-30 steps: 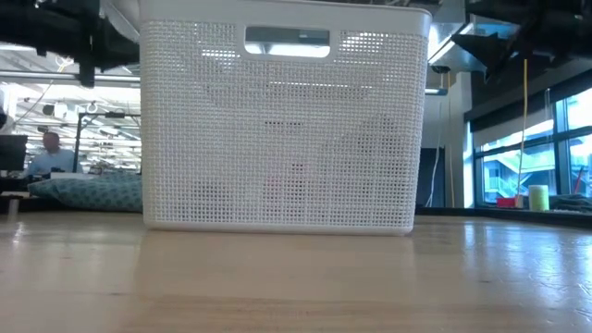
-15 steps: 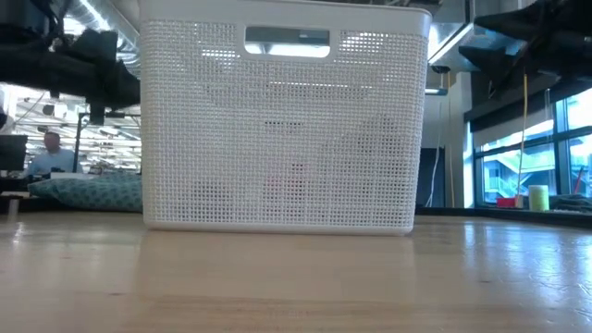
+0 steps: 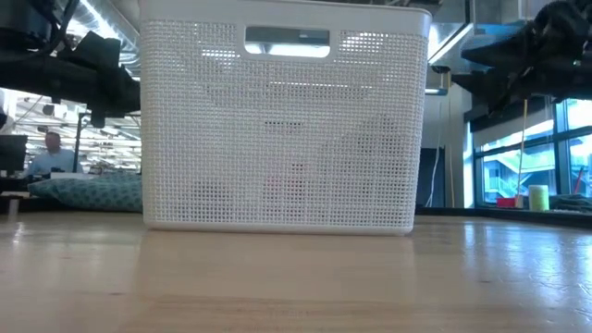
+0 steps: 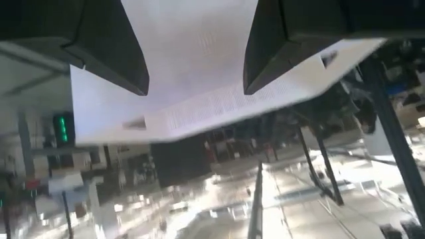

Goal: Pick & place medical supplies in basket/bin
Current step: Return to Home Position

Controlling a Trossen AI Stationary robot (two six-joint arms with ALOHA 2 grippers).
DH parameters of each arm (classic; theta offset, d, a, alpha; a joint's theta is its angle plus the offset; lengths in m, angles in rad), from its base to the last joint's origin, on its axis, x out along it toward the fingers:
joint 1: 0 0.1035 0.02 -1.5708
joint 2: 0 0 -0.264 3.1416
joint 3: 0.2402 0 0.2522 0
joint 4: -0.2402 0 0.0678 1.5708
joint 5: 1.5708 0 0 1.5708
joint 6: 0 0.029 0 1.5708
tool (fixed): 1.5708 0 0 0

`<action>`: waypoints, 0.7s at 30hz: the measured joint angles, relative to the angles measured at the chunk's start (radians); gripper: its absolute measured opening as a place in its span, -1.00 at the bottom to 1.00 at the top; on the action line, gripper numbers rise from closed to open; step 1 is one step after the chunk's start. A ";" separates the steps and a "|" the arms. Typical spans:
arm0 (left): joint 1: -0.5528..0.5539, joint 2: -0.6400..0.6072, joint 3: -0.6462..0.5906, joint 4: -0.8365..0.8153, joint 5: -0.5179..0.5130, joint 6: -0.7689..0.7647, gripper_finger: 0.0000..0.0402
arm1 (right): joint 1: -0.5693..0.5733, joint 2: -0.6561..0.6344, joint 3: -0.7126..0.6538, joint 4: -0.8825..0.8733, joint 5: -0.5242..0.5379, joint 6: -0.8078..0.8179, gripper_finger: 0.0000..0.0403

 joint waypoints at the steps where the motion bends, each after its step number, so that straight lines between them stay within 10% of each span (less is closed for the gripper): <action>1: 0.000 -0.001 0.000 0.000 0.001 0.000 -0.88 | 0.000 0.000 0.000 -0.021 0.000 -0.002 0.23; 21: 0.000 0.000 0.000 0.000 0.001 0.000 -0.87 | 0.000 0.005 0.000 -0.197 -0.001 0.024 0.23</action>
